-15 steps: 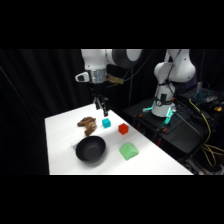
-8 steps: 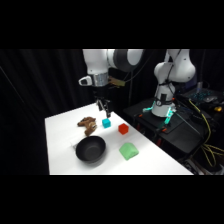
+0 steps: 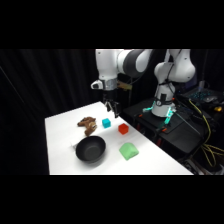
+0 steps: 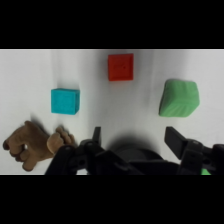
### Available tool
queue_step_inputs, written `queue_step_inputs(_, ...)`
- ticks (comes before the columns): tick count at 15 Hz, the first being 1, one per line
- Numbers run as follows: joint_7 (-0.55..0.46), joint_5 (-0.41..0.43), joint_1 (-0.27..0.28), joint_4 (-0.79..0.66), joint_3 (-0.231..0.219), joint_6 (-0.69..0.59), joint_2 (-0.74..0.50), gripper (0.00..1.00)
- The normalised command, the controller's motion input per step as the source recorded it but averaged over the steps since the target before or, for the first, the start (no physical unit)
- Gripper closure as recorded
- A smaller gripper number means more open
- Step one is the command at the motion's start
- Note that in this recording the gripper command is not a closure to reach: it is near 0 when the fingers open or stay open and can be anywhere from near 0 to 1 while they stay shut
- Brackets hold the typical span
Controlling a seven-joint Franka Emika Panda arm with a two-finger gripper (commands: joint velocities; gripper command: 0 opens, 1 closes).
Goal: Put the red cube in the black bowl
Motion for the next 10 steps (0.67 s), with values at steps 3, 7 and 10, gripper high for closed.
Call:
queue_step_inputs(3,-0.08,0.148,-0.007,-0.51,-0.029,0.34,-0.37,0.0)
queue_step_inputs(7,-0.19,0.199,0.007,-0.32,-0.049,0.37,-0.14,0.0)
queue_step_inputs(10,-0.29,0.244,0.012,-0.16,-0.068,0.41,0.11,0.0)
